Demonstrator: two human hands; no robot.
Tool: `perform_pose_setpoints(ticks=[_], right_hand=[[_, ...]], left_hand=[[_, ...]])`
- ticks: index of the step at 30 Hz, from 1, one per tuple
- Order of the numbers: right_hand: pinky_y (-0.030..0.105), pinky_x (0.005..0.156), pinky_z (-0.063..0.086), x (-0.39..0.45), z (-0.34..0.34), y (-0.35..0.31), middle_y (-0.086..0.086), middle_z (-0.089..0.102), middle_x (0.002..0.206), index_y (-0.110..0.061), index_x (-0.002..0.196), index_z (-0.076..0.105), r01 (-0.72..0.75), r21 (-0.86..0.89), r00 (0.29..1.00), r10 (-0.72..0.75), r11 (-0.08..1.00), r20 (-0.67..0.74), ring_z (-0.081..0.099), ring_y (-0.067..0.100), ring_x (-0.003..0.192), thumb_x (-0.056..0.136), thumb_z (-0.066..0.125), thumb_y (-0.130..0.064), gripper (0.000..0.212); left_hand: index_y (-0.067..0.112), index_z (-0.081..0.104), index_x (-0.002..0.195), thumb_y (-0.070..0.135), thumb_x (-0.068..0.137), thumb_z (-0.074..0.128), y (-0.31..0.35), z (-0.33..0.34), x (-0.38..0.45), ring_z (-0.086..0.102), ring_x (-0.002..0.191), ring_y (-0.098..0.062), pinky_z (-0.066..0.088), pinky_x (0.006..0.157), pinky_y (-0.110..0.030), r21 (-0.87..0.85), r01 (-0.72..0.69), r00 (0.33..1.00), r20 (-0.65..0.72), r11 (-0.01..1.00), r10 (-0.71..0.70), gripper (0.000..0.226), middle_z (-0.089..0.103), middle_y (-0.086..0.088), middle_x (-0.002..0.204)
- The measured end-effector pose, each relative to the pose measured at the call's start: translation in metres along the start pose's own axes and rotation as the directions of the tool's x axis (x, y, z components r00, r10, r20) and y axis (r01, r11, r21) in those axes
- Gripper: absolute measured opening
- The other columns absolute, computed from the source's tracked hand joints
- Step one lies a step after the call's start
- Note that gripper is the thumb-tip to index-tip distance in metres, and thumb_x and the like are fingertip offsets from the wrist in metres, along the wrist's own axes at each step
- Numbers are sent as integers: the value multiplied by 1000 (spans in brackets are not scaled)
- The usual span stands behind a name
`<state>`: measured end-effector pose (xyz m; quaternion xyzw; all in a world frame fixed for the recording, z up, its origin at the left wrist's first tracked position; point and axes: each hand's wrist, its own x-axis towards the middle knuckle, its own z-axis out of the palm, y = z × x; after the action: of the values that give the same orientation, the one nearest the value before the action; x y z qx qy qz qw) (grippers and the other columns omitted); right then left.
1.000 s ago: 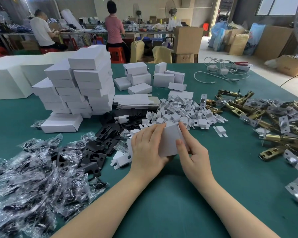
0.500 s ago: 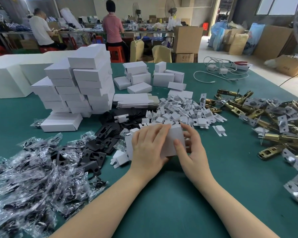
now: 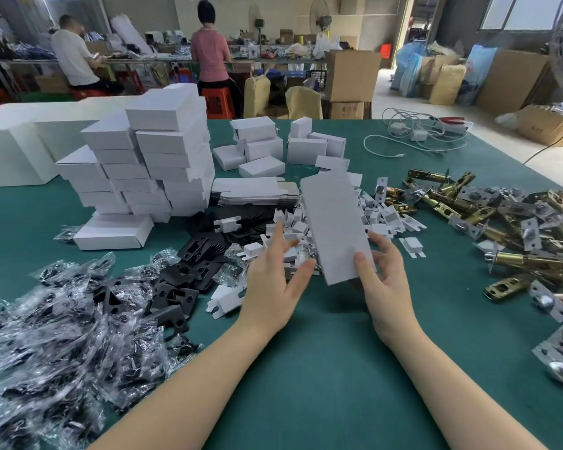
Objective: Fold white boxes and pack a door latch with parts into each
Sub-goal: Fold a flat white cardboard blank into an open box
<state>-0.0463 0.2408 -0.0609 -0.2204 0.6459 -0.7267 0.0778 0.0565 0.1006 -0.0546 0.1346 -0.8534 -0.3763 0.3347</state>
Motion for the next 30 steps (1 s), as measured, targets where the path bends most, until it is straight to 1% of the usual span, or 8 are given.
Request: perform_pose_setpoints(ticks=[6,9,13,17,20,22,27,30], right_hand=[[21,87,51,-2,7,0,-14,68,107,-33,118,55,1,-172,995,17,985,103,64,4,105,96,60,-19,26],[29,98,48,-6,9,-3,-13,59,116,-34,122,54,90,-333,987,-41,938,152,56,3,112,94,62,-23,31],[20,104,39,-10,7,-4,-11,52,131,-25,151,31,118,-337,959,-18,934,284,48,2,123,87,73,-30,77],[14,82,48,-14,10,0,-23,67,105,-11,122,53,120,-350,953,-9,929,302,62,-9,99,67,83,-45,71],[29,87,53,-13,11,-1,-9,68,110,-19,124,56,131,-281,968,-62,951,242,65,4,104,74,78,-41,59],[40,86,54,-13,10,-3,-1,67,106,-32,112,59,160,-249,977,-117,955,179,65,16,99,80,79,-25,39],[30,84,53,-12,8,-6,-12,71,101,-48,114,47,112,-182,989,-91,977,119,67,9,94,83,77,-17,53],[27,84,52,-11,7,-5,-9,71,103,-49,119,45,79,-189,989,-52,979,142,67,7,93,90,68,-19,47]], left_hand=[[57,1,148,53,85,57,-2,3,-4,58,111,3,49,94,-27,-50,-12,999,47,999,14,84,57,27,123],[49,13,150,50,82,66,-4,6,-4,59,105,-2,49,87,-19,-77,-24,999,38,997,27,86,56,26,115],[48,30,139,43,74,65,-1,9,-4,49,100,11,41,81,-4,-59,-117,990,73,991,122,73,44,22,119],[61,12,142,27,70,69,-4,10,-9,53,112,-18,49,96,-32,-143,-118,971,190,983,144,99,19,28,146],[66,8,137,30,66,74,-4,11,-9,55,97,-10,44,84,-12,-183,-88,979,168,979,119,103,40,13,136],[59,12,138,31,68,74,-4,12,-7,57,85,-8,42,77,-10,-216,-72,985,139,974,103,98,46,23,127],[52,19,145,43,71,76,-6,10,-4,57,93,-1,43,81,-11,-195,6,995,97,981,14,94,44,31,127],[49,40,135,47,78,67,-5,8,-2,51,100,5,41,84,-10,-139,-18,998,49,990,25,63,45,30,113]])
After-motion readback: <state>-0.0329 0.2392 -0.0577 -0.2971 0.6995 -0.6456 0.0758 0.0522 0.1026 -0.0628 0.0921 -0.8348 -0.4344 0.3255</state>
